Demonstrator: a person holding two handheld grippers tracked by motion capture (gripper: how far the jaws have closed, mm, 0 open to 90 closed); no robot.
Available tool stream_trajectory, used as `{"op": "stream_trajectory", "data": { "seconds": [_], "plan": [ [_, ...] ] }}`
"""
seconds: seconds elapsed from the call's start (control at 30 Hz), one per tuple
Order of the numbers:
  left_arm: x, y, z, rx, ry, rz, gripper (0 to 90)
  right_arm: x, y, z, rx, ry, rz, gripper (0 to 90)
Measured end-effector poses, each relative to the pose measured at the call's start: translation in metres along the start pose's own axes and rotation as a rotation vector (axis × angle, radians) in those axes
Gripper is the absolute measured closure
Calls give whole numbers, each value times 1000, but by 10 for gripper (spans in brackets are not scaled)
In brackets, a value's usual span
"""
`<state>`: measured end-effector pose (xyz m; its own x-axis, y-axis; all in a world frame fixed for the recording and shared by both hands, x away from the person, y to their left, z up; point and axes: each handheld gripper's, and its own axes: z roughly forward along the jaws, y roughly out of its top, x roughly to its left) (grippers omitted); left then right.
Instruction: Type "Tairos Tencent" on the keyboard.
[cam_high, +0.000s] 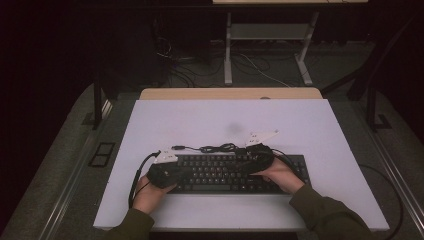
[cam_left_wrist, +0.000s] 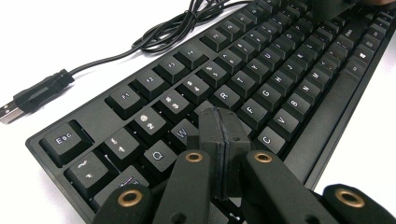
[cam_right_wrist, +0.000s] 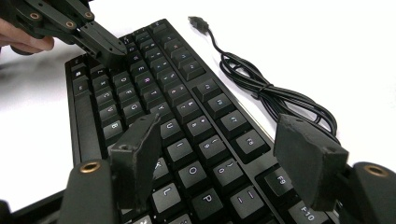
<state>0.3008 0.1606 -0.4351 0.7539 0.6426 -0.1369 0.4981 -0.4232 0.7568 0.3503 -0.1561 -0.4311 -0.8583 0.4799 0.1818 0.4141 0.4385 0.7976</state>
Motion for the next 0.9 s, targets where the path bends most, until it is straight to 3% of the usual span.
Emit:
{"op": "stream_trajectory", "data": {
  "seconds": [0.57, 0.9],
  "plan": [
    [-2, 0, 4, 15, -9, 10, 884, 0, 0, 1, 2, -5, 2, 276],
    [-2, 1, 0, -9, -12, 8, 882, -1, 0, 0, 1, -9, 6, 276]
  ]
}}
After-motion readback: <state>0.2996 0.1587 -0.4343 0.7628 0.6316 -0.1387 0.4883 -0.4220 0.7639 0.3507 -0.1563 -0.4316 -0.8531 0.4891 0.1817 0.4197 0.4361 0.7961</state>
